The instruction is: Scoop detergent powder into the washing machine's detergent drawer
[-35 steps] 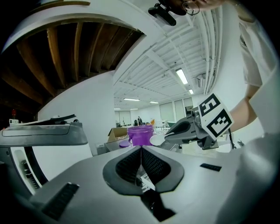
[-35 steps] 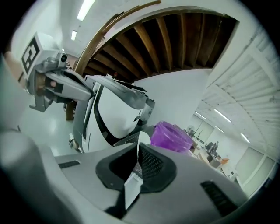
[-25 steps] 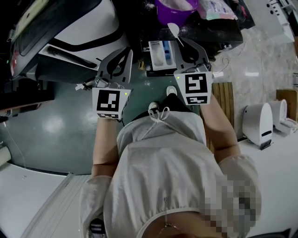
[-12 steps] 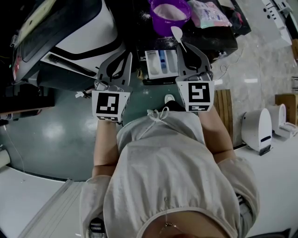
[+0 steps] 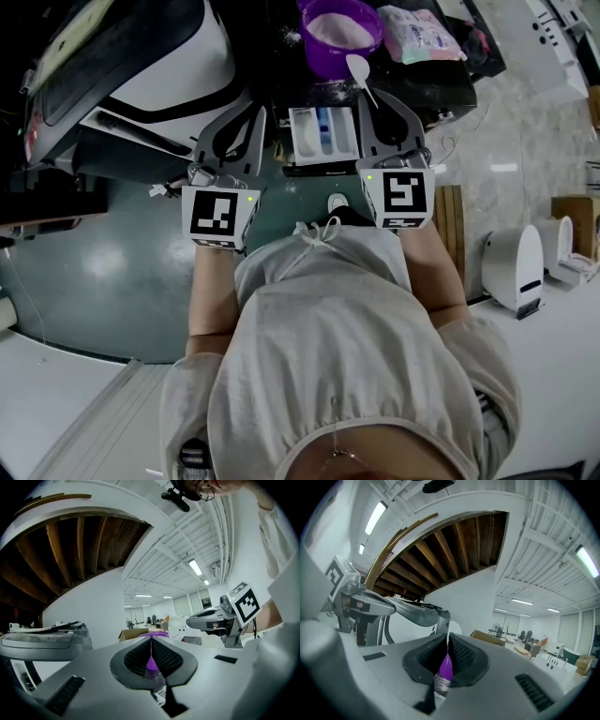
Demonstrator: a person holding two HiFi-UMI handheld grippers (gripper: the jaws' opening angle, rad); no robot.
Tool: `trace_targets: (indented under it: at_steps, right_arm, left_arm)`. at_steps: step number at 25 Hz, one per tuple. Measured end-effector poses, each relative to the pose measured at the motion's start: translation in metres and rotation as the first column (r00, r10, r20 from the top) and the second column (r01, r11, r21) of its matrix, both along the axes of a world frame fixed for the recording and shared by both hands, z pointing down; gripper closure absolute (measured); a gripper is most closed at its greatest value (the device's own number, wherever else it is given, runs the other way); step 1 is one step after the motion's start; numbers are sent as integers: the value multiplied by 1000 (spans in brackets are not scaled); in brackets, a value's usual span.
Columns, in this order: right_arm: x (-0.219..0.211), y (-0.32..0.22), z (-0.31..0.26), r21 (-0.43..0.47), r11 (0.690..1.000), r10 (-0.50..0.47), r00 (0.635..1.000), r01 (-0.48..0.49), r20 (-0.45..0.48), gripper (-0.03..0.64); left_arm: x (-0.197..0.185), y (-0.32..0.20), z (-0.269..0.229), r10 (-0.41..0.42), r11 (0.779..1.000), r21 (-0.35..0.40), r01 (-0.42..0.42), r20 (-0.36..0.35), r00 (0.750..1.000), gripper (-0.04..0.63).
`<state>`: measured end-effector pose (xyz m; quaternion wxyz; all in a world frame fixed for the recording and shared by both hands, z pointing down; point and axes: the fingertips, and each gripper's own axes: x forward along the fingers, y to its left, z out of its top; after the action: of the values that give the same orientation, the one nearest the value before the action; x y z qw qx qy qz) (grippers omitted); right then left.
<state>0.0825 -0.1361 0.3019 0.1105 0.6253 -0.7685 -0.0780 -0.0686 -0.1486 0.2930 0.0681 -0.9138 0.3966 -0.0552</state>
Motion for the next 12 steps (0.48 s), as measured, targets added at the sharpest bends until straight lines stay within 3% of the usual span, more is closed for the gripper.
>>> trace_targets:
  at_steps: [12]
  right_arm:
    - [-2, 0, -2, 38, 998, -56, 998, 55, 20, 607]
  left_arm:
    - [-3, -2, 0, -18, 1000, -12, 17, -23, 1000, 572]
